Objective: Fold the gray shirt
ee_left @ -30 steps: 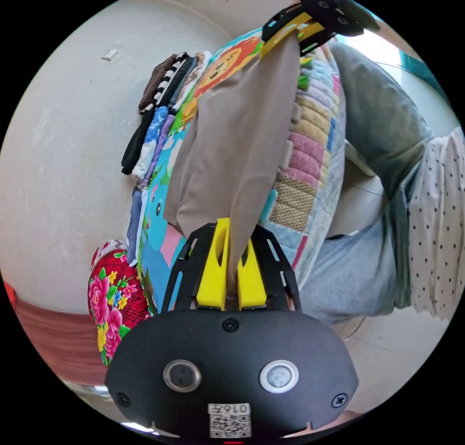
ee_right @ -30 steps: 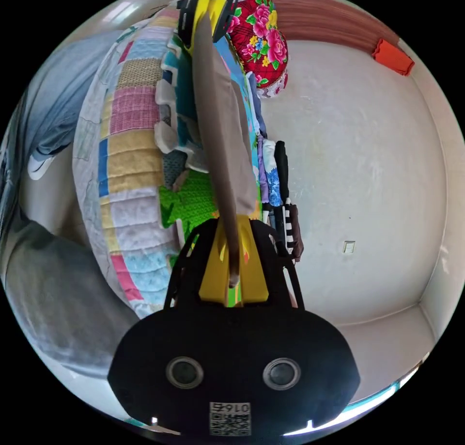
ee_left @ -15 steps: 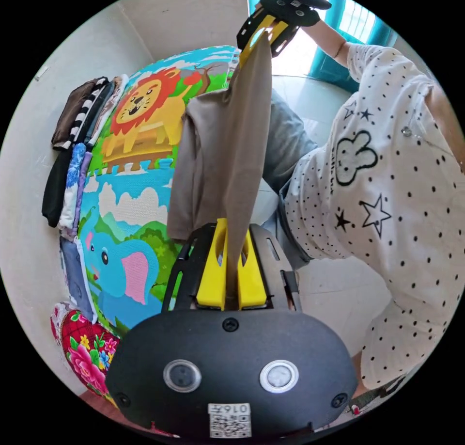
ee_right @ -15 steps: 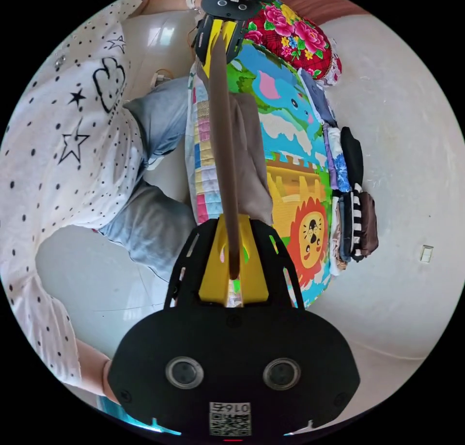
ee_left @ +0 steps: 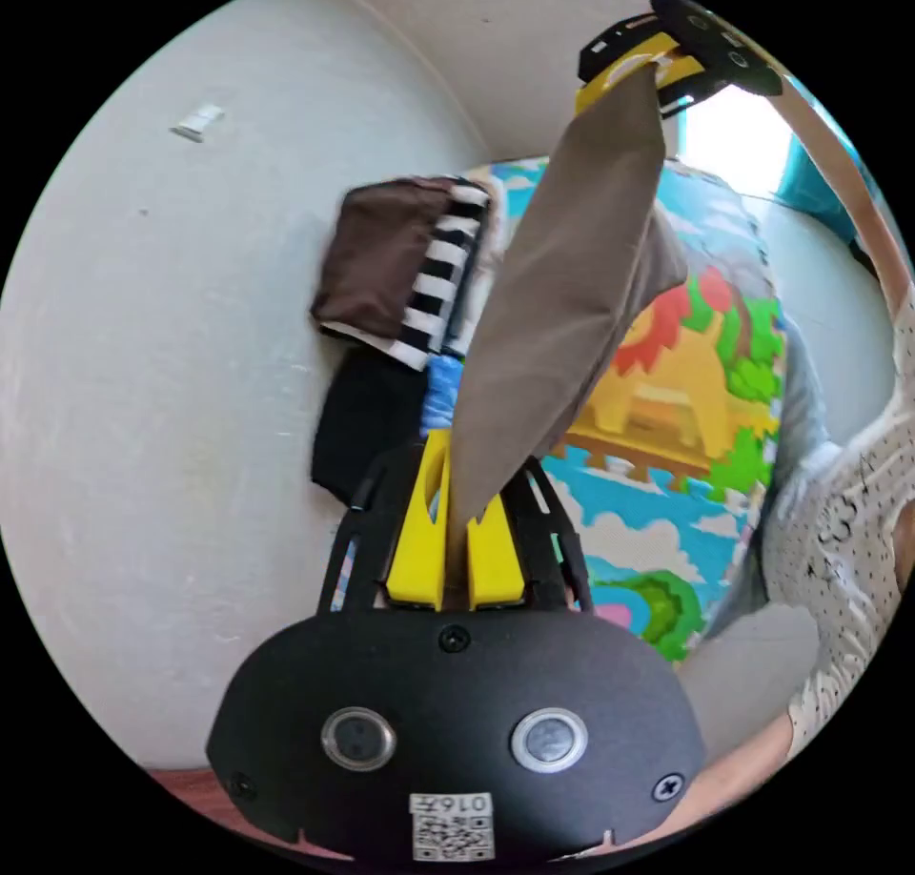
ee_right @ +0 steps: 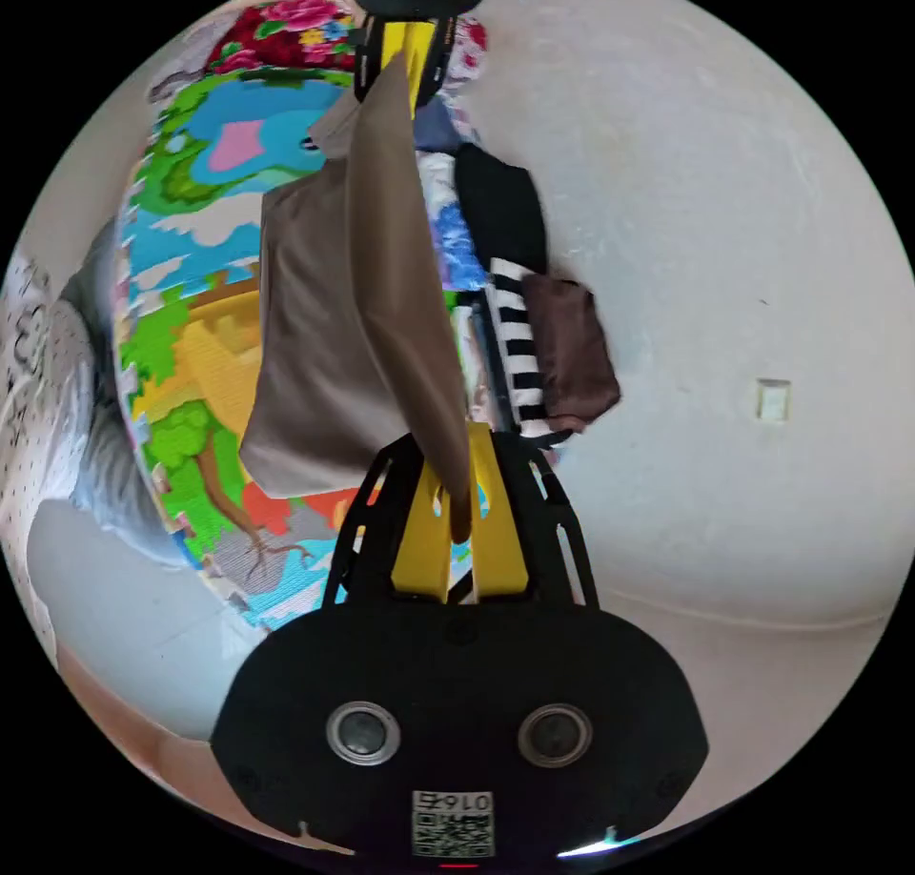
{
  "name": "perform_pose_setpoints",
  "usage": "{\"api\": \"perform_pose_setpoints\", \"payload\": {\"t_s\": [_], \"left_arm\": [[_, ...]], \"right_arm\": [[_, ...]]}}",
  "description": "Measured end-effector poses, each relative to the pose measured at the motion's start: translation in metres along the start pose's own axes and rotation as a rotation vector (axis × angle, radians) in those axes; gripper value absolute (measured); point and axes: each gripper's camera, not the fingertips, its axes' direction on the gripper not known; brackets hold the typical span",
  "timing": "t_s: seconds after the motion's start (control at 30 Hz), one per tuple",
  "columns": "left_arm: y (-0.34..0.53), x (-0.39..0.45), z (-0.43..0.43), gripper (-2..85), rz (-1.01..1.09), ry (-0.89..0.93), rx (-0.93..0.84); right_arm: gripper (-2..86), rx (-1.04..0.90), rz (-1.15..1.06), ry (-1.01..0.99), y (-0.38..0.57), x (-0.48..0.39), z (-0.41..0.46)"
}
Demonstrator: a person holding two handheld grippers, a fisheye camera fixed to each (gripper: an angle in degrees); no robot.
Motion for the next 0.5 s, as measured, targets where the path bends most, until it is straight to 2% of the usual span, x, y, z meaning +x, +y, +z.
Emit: {"api": "perform_pose_setpoints", "payload": {"t_s": [0.03,0.1,0.17,0.27,0.4,0.5], "left_arm": [[-0.008,-0.012,-0.001,-0.9,-0.004,-0.057,0.039],[-0.032,-0.044,0.007,-0.9,0.011,-0.322,0.183],[-0.046,-0.066,0.028,-0.9,-0.110,-0.441,0.257],[-0.065,-0.075,0.097,-0.9,-0.222,-0.455,0.300],[-0.074,-0.025,0.225,-0.9,-0.155,-0.447,0.144],[-0.057,0.005,0.282,-0.9,-0.070,-0.357,0.057]], "right_arm": [[0.9,0.004,0.030,0.126,-0.004,0.030,0.006],[1.0,0.020,0.044,0.390,-0.009,0.059,0.021],[1.1,0.013,0.109,0.626,-0.022,0.091,0.060],[1.3,-0.016,0.156,0.697,-0.039,0.109,0.142],[1.5,-0.157,0.114,0.683,-0.055,0.073,0.269],[1.5,-0.211,-0.044,0.663,-0.042,0.006,0.352]]}}
